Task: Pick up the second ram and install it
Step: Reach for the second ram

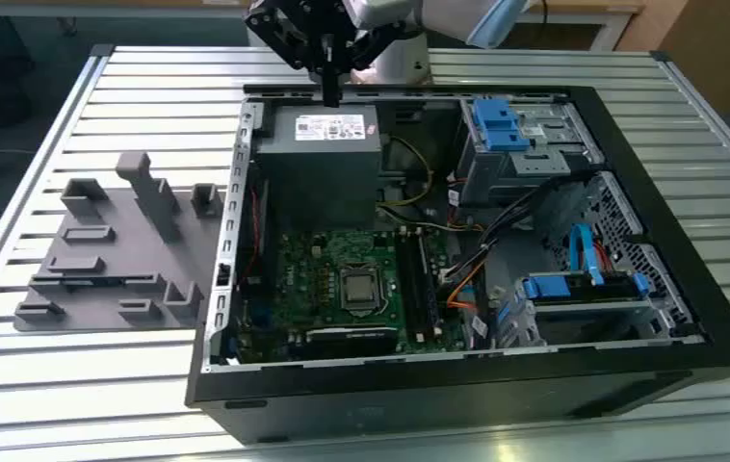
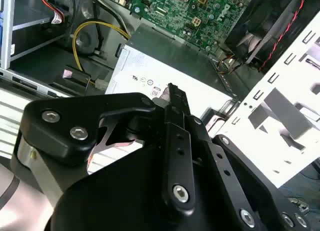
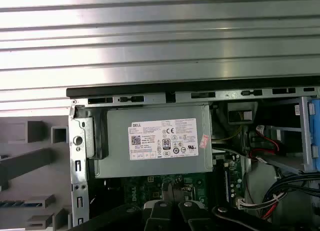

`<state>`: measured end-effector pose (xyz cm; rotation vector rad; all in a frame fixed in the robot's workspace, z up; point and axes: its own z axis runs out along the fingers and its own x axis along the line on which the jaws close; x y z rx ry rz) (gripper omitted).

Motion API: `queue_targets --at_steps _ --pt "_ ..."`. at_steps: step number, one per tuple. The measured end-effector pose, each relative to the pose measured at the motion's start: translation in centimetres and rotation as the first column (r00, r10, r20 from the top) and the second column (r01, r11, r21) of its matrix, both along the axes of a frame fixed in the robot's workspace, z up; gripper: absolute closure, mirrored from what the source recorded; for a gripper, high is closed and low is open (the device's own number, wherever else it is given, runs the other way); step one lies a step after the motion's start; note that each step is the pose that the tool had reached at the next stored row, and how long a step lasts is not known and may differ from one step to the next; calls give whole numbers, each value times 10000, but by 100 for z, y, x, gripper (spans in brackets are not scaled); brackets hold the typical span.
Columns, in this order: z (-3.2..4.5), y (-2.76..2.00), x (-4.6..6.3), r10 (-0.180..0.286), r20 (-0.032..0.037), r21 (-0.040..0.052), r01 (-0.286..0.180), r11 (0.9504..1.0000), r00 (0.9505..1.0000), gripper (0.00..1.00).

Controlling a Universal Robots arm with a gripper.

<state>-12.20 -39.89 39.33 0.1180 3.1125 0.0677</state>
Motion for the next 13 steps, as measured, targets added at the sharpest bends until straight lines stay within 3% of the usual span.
queue_targets --at_steps 1,3,13 --pt "0 0 0 0 0 0 0 10000 10000 89" --pt "-27 0 -108 0 1 0 0 10000 10000 89" --pt "-30 0 -146 0 0 -1 0 10000 10000 89"
